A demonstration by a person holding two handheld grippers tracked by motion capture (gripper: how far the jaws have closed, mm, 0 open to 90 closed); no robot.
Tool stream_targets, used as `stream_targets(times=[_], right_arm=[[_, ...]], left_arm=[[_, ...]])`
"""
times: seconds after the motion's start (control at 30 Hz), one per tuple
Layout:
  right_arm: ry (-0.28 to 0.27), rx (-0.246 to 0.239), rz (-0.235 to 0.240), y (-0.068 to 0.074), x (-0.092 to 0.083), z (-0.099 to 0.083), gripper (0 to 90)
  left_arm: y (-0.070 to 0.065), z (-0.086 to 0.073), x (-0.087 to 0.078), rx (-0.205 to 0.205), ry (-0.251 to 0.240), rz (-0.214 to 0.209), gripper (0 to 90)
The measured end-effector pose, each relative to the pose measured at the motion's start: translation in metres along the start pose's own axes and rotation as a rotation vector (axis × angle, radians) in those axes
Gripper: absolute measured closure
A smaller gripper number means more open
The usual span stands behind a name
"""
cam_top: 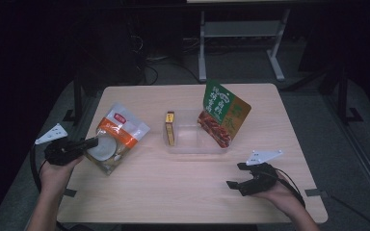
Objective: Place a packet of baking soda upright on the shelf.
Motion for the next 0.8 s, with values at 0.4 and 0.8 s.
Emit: stream_targets(times=[0.4, 0.8], right_arm=[[-0.04, 0.028, 0.057, 0.0, -0.001, 0.006, 27.9], [-0.06, 0.011, 0.07, 0.001, -0.001, 0.009, 32.3]], left_arm=[[-0.045, 0.024, -0.006, 0.073, -0.051, -0.119, 89.1], [-0.084, 0.036, -0.002, 0.121, -0.082, -0.234, 89.1]])
Point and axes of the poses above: each handheld gripper's, and its own axes: x roughly forward along the jaws, z roughly out of its top, y roughly to its left, the point moved 4 cm from there along x, roughly forward along the jaws, and after that the axes turned 5 degrees about -x, right-handed, at the moved point
